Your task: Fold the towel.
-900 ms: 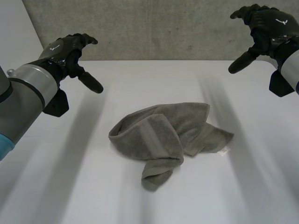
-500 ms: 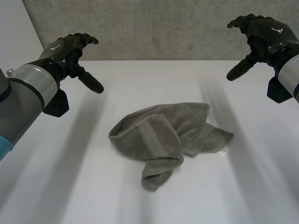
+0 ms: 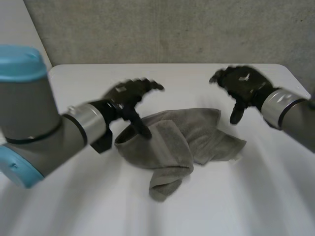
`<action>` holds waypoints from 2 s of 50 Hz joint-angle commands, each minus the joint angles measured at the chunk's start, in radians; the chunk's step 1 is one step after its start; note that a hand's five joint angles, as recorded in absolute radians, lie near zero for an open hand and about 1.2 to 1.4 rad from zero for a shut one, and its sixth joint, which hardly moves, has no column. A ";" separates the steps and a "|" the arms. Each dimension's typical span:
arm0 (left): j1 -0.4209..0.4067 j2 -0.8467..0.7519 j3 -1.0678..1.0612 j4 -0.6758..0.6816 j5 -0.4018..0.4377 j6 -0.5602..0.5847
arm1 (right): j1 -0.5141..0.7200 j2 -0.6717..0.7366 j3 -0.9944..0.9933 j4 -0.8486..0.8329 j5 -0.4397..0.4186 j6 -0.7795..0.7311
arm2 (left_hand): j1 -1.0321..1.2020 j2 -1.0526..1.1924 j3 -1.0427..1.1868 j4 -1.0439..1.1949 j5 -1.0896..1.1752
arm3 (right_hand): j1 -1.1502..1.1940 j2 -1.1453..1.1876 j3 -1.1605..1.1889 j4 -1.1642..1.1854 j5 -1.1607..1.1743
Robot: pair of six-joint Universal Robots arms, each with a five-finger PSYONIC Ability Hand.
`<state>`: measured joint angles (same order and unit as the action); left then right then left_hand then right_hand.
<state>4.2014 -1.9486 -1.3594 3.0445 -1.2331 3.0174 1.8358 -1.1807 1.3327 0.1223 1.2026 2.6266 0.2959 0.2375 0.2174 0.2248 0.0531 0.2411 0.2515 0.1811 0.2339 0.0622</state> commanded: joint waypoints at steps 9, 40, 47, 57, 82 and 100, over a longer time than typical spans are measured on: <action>-0.109 -0.234 -0.018 0.043 -0.186 0.373 | 0.066 0.315 0.025 -0.225 0.005 -0.092 | -0.086 -0.027 -0.043 -0.050 -0.017 | 0.007 -0.003 -0.007 -0.059 0.011; 0.078 -0.061 -0.020 0.102 -0.263 -0.181 | 0.048 0.058 -0.112 -0.398 -0.138 0.555 | 1.100 1.159 -0.043 -0.050 1.169 | 1.155 1.145 -0.007 -0.059 1.159; 0.109 -0.128 -0.056 0.089 -0.256 -0.216 | 0.078 0.277 -0.276 -0.415 -0.172 0.507 | 0.850 0.908 -0.043 -0.050 0.918 | 1.155 1.145 -0.007 -0.059 1.159; 0.267 -0.165 -0.058 0.085 -0.258 -0.204 | 0.125 0.411 -0.319 -0.350 -0.131 0.399 | -0.106 -0.047 -0.043 -0.050 -0.038 | -0.067 -0.077 -0.007 -0.059 -0.062; -0.035 -0.046 -0.116 0.091 -0.192 -0.089 | -0.038 -0.066 0.247 -0.212 -0.054 0.320 | -0.118 -0.059 -0.043 -0.050 -0.049 | -0.067 -0.077 -0.007 -0.059 -0.062; -0.228 -0.239 -0.075 0.195 -0.450 0.340 | -0.038 0.056 0.307 -0.294 -0.048 0.245 | -0.115 -0.056 -0.043 -0.050 -0.046 | -0.067 -0.077 -0.007 -0.059 -0.062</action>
<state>3.9880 -2.1390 -1.4487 3.1779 -1.6043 3.2270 1.7885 -1.1782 1.6567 -0.1312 1.1477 2.8865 0.2862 0.2384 0.2174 0.2248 0.0539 0.2402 0.2518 0.1811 0.2339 0.0613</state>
